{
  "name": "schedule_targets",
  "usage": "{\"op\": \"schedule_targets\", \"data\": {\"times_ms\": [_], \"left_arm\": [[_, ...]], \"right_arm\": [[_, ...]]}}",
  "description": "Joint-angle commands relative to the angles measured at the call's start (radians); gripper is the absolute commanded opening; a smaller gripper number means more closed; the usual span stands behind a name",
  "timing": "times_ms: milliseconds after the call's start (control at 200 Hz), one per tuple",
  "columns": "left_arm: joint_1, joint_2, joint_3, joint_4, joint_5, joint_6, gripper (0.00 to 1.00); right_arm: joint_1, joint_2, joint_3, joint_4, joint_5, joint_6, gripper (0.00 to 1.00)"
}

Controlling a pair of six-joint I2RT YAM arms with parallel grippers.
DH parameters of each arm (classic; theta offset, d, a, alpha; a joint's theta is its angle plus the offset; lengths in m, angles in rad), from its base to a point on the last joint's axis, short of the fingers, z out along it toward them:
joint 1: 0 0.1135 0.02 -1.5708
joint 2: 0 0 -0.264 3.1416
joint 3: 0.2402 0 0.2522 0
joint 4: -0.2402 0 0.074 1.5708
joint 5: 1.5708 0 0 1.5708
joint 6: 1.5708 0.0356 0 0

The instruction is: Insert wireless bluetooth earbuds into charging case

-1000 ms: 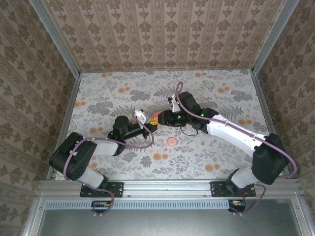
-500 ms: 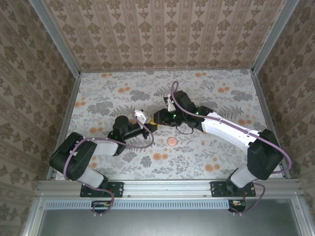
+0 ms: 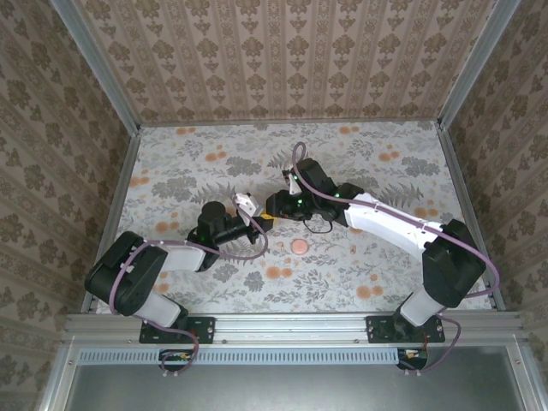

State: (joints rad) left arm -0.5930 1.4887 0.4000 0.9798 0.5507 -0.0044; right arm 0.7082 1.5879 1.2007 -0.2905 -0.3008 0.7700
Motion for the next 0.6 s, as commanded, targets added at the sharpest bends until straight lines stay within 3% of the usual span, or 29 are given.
{"op": "schedule_targets", "data": {"times_ms": [0, 220, 595], "left_arm": [[-0.014, -0.044, 0.024, 0.002, 0.018, 0.037, 0.18], [-0.019, -0.066, 0.026, -0.033, 0.014, 0.055, 0.18], [-0.019, -0.066, 0.026, -0.034, 0.024, 0.05, 0.18]], "right_arm": [[0.015, 0.032, 0.046, -0.061, 0.054, -0.011, 0.36], [0.037, 0.054, 0.086, -0.156, 0.14, -0.066, 0.33], [0.036, 0.025, 0.074, -0.147, 0.143, -0.12, 0.28]]}}
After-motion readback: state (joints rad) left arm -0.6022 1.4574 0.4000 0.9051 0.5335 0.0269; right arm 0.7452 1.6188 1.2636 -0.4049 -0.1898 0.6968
